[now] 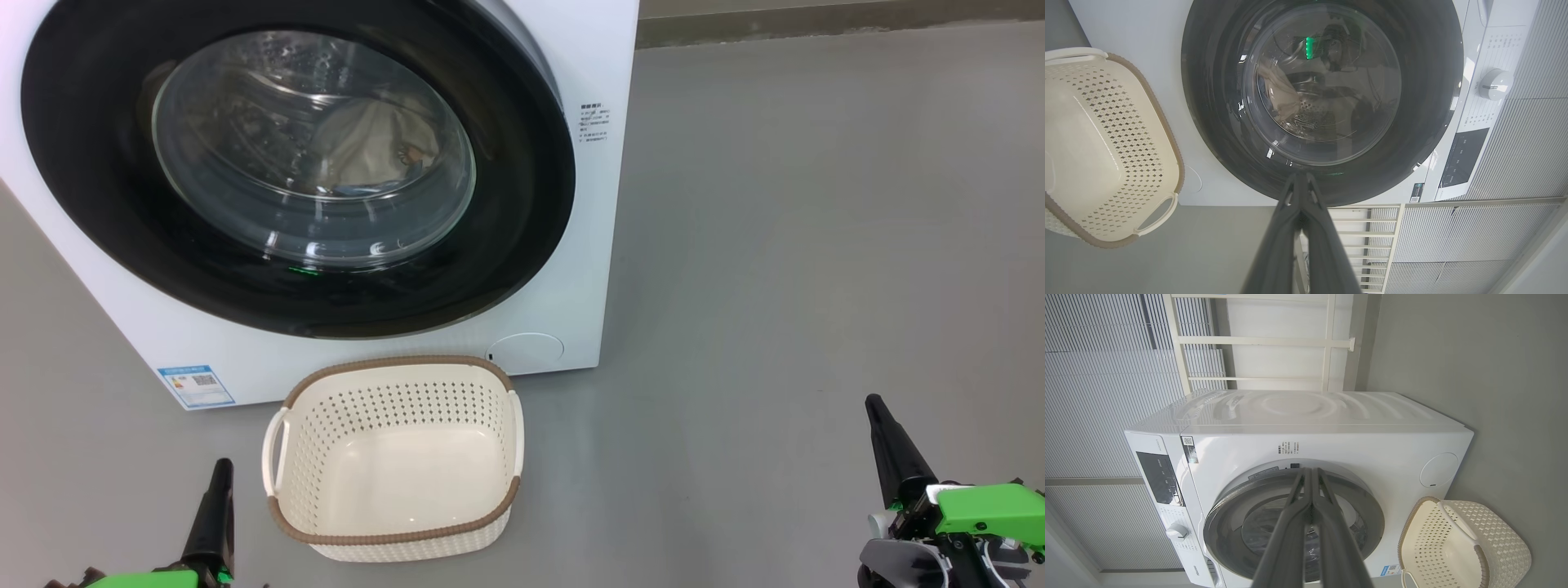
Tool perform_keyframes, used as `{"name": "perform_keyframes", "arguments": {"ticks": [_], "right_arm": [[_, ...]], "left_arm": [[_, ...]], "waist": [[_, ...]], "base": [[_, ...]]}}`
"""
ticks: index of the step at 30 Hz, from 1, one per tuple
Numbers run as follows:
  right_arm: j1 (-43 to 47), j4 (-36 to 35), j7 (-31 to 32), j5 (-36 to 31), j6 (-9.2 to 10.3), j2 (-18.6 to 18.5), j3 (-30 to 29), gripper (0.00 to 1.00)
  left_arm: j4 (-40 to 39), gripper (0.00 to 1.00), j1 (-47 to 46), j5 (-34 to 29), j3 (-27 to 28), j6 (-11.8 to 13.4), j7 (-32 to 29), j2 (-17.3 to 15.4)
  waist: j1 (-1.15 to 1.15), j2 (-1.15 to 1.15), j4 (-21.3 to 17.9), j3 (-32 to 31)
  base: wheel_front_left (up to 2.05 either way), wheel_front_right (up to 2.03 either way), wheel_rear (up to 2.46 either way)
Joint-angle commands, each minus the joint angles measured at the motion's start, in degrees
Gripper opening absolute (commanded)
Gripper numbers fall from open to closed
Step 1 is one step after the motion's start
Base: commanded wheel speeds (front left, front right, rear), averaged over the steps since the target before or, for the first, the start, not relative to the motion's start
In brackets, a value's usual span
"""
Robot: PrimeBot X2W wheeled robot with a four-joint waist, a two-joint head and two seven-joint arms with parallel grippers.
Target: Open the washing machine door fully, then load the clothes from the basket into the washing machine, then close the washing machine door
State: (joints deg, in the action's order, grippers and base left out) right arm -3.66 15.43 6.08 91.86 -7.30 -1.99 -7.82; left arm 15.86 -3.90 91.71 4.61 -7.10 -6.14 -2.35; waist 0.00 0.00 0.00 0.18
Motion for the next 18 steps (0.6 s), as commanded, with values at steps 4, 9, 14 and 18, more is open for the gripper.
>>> {"name": "perform_keyframes", "arguments": {"ticks": [4,9,14,18], "right_arm": [[-2.53,-1.41,0.40,0.31,-0.19,-0.88,1.30,0.00],[-2.53,-1.41,0.40,0.31,-0.19,-0.88,1.31,0.00],[-2.53,-1.41,0.40,0.31,-0.19,-0.88,1.31,0.00],[-2.53,-1.41,0.40,0.31,-0.19,-0.88,1.31,0.00]], "left_arm": [[-1.81,0.00,-2.29,0.46,1.91,-0.38,-0.35,-0.53],[-1.81,0.00,-2.29,0.46,1.91,-0.39,-0.35,-0.53],[-1.81,0.00,-2.29,0.46,1.91,-0.39,-0.35,-0.53],[-1.81,0.00,-2.29,0.46,1.91,-0.39,-0.35,-0.53]], "waist": [[0.00,0.00,0.00,0.00],[0.00,0.00,0.00,0.00],[0.00,0.00,0.00,0.00],[0.00,0.00,0.00,0.00]], "base": [[0.00,0.00,0.00],[0.00,0.00,0.00],[0.00,0.00,0.00],[0.00,0.00,0.00]]}}
